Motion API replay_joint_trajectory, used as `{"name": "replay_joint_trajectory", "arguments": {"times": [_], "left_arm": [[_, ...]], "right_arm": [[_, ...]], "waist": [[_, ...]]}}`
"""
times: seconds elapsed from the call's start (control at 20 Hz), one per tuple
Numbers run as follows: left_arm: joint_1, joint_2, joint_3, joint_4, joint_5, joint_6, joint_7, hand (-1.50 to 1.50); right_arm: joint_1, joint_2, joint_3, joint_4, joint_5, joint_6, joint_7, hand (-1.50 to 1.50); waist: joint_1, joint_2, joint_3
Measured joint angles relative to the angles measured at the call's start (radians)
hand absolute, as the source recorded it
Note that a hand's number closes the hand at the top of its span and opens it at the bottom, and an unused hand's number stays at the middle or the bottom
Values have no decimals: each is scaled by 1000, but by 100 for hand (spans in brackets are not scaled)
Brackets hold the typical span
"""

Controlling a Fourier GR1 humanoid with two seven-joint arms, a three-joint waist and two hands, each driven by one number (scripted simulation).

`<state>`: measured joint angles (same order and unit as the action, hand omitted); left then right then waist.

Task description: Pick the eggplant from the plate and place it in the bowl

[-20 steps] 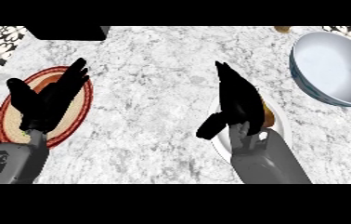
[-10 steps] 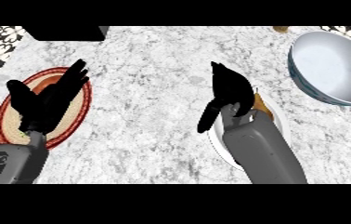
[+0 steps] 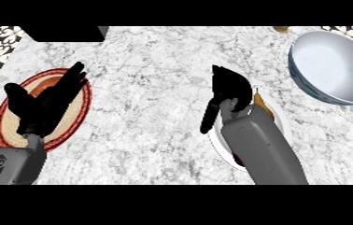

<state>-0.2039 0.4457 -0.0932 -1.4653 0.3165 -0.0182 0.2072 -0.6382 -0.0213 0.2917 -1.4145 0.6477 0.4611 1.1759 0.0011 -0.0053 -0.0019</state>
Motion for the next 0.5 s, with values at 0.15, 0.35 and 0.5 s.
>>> {"name": "replay_joint_trajectory", "arguments": {"times": [0.15, 0.35, 0.5], "left_arm": [[-3, -8, 0, 0, -7, 6, 4, 0], [-2, -15, 6, 5, -13, 7, 3, 0], [-7, -14, 17, 12, -11, -2, 3, 0]], "right_arm": [[3, -1, -10, 27, 12, 13, 1, -150], [14, -1, -22, 25, 21, 37, -1, -150], [15, 0, -19, 37, 29, 43, 1, -150]], "waist": [[-2, 1, 0], [-5, 0, 1], [-3, 1, 1]]}}
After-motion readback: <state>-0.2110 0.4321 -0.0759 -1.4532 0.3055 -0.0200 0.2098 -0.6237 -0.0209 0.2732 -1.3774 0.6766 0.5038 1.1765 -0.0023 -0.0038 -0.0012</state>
